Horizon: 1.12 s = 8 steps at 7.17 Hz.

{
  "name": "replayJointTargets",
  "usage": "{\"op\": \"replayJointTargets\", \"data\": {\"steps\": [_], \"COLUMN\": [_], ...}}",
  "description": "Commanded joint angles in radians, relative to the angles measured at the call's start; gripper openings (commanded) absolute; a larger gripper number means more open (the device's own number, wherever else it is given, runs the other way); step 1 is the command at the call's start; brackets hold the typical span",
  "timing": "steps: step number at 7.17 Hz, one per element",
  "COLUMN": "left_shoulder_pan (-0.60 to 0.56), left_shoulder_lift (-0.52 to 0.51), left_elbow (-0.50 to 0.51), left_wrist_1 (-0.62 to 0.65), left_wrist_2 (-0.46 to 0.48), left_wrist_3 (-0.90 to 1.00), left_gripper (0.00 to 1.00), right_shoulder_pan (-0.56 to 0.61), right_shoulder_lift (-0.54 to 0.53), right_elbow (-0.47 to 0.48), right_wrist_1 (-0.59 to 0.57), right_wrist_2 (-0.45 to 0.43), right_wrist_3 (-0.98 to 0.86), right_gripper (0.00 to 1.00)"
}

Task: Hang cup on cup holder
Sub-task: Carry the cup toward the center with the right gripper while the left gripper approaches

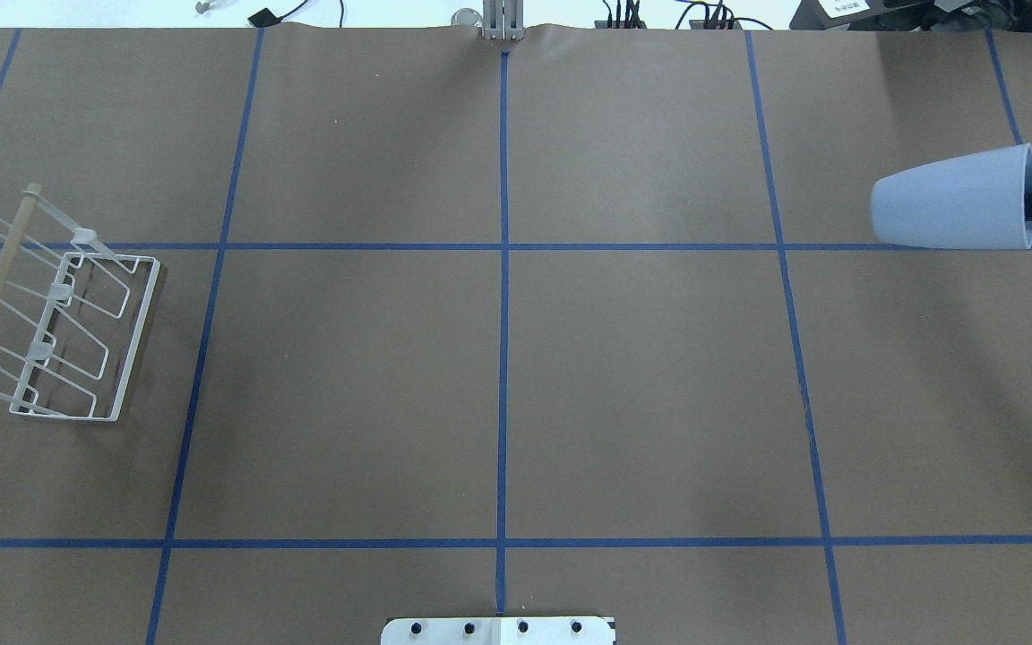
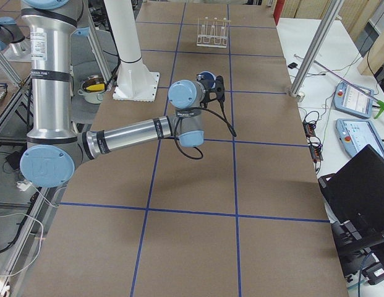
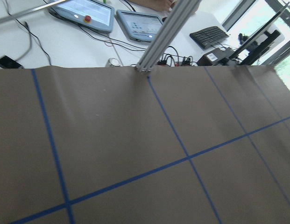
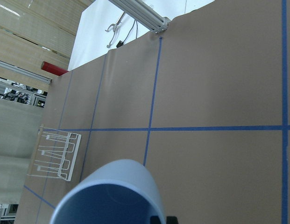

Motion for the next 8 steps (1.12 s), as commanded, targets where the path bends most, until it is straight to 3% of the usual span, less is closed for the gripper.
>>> {"op": "replayJointTargets", "data": {"steps": [1, 4, 8], "left_shoulder_pan": [0.118, 0.419, 0.599], "left_shoulder_lift": [-0.138, -0.159, -0.271], "left_elbow": [-0.033, -0.096, -0.078], "left_wrist_1": [-0.030, -0.033, -0.111], "left_wrist_2": [0.021, 0.336, 0.383], "left_wrist_3": [-0.393, -0.464, -0.658], "left_gripper": [0.98, 0.98, 0.98], "right_shoulder_pan": [-0.056, -0.280, -0.567], "right_shoulder_lift": [0.002, 0.009, 0.161], "right_elbow": [0.002, 0.005, -0.028], "right_wrist_1": [0.176, 0.396, 0.466], "right_wrist_2": [-0.065, -0.379, -0.676], "right_wrist_3": [0.155, 0.306, 0.279], "right_gripper": [0.00, 0.00, 0.00]}}
